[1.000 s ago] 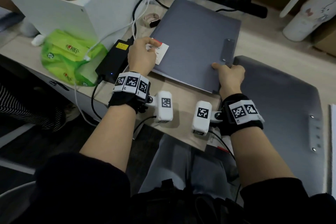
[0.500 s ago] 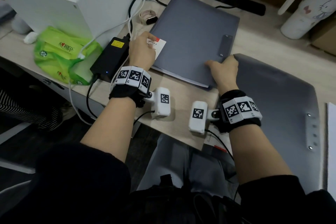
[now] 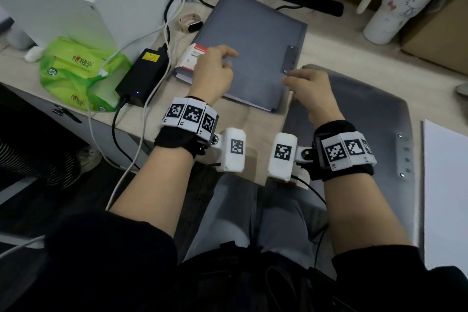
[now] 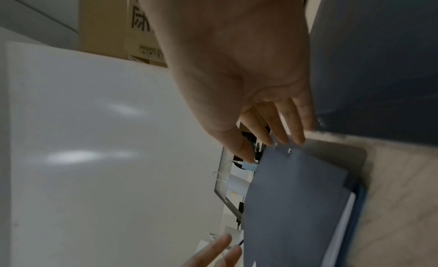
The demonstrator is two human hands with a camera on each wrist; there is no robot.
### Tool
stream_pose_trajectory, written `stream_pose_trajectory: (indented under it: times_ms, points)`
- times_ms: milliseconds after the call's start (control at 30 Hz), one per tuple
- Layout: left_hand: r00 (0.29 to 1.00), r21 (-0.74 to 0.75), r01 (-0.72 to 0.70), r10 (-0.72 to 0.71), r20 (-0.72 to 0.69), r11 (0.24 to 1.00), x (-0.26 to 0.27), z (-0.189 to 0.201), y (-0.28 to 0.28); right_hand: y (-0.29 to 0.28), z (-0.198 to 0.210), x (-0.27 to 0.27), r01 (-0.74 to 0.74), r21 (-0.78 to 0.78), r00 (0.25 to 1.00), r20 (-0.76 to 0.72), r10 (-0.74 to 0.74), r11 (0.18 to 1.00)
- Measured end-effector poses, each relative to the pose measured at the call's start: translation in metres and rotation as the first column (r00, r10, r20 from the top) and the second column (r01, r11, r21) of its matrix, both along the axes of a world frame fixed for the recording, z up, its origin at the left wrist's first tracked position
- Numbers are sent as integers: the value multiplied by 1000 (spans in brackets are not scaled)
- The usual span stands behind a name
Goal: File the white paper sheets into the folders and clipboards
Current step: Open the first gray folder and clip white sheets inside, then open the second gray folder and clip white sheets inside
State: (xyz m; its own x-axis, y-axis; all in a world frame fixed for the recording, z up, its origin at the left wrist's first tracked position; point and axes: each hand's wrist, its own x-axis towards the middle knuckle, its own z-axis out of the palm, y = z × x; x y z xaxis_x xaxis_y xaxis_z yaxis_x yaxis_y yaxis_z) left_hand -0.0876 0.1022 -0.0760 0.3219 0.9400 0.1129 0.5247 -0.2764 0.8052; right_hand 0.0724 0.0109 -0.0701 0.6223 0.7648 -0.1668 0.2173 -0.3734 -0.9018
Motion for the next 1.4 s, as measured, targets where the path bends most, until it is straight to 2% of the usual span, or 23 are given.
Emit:
stream_pose_trajectory:
  times_ms: [233,333,600,667,767,867,1000,1100,1233,1400]
  points:
    - [964,-97,244,-231,128,965,32,6,-63,-60,21,9,-33,84,993,-113,43,996]
    - [944,-168,322,-303,130,932,42,7,-89,-87,28,16,-25,123,986,-161,44,992]
    - [923,-207,384,-382,49,900,71,0,-141,-162,16,52,175,132,972,-181,-149,976]
    - [931,-174,361,-365,12,916,78,-3,-151,-177,8,61,267,125,956,-162,-246,956]
    - [961,-150,271,-277,-23,951,90,-12,-165,-200,-4,75,373,67,928,-48,-370,925]
    - [986,-134,106,-121,-111,985,99,-20,-177,-220,-11,82,383,-67,924,49,-380,921]
    - [978,-158,6,-39,-207,987,104,-24,-189,-238,-16,88,352,-117,931,-60,-361,929]
    - [970,-161,-8,-32,-242,987,105,-26,-193,-247,-17,88,366,-41,916,-159,-368,930]
    - [980,-166,-48,14,-200,985,103,-29,-188,-257,-1,84,409,147,901,-224,-373,901]
    - [996,-213,-10,-8,-88,977,101,-25,-186,-259,29,78,392,384,920,-184,-347,836]
